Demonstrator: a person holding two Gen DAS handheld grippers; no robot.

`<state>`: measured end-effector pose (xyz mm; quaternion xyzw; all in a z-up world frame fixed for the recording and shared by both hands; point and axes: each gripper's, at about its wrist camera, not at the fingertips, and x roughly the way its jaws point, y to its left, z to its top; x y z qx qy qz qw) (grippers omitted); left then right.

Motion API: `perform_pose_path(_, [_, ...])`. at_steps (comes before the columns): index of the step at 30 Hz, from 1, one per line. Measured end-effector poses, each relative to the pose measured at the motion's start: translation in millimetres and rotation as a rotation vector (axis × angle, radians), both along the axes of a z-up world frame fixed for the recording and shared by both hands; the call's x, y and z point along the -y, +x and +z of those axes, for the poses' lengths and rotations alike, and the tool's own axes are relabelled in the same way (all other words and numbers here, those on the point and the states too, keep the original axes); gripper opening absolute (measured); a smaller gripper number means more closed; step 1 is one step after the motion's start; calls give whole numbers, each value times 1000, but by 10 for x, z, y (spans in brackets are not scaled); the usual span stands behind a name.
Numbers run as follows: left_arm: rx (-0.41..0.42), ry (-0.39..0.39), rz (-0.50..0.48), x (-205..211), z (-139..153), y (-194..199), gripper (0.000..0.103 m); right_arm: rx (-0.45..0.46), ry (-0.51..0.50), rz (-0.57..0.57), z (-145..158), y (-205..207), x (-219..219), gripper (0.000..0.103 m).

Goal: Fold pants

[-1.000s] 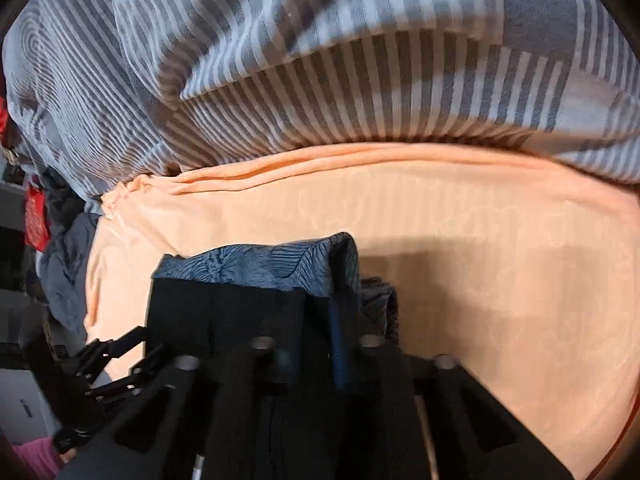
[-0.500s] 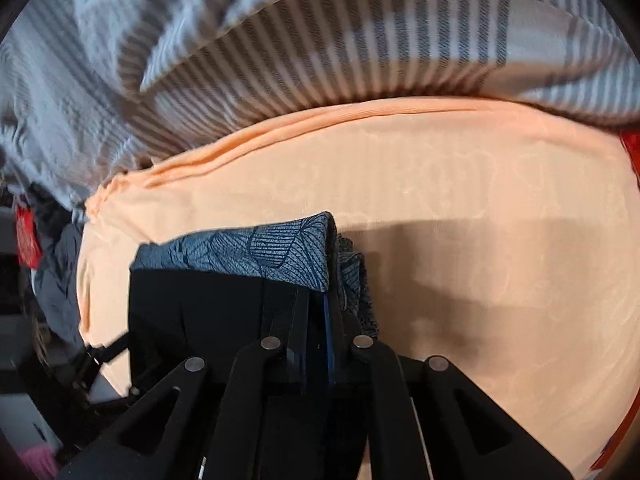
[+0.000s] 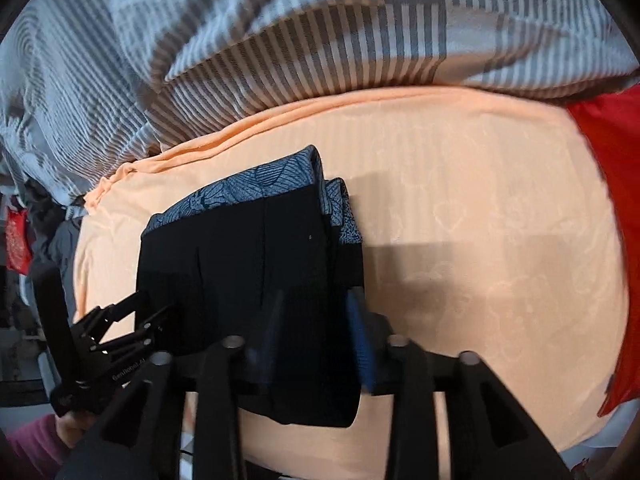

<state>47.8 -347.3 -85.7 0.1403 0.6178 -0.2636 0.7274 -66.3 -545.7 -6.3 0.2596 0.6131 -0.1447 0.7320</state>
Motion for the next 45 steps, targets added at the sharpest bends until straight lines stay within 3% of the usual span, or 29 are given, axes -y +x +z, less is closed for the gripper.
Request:
perform_pose_path(11, [6, 4, 3, 20, -5, -9, 78, 22, -36, 119, 50, 47, -443, 40])
perform_pose_path(19, [3, 5, -5, 32, -35, -16, 78, -39, -10, 81, -292, -119, -394, 40])
perform_pose_path(23, [5, 22, -14, 86, -58, -28, 84, -52, -13, 59, -442, -140, -358, 49])
perform_pose_path(25, [-1, 22, -8, 94, -62, -21, 84, -63, 0, 36, -459, -155, -312, 56])
perform_pose_path(29, [2, 22, -12, 98, -64, -26, 84, -50, 84, -40, -499, -246, -200, 56])
perform_pose_path(34, [-6, 29, -4, 92, -27, -21, 84, -61, 44, 7, -441, -224, -289, 57])
perform_pose_path(45, [-27, 34, -30, -14, 31, -77, 84, -72, 68, -2, -386, -298, -296, 59])
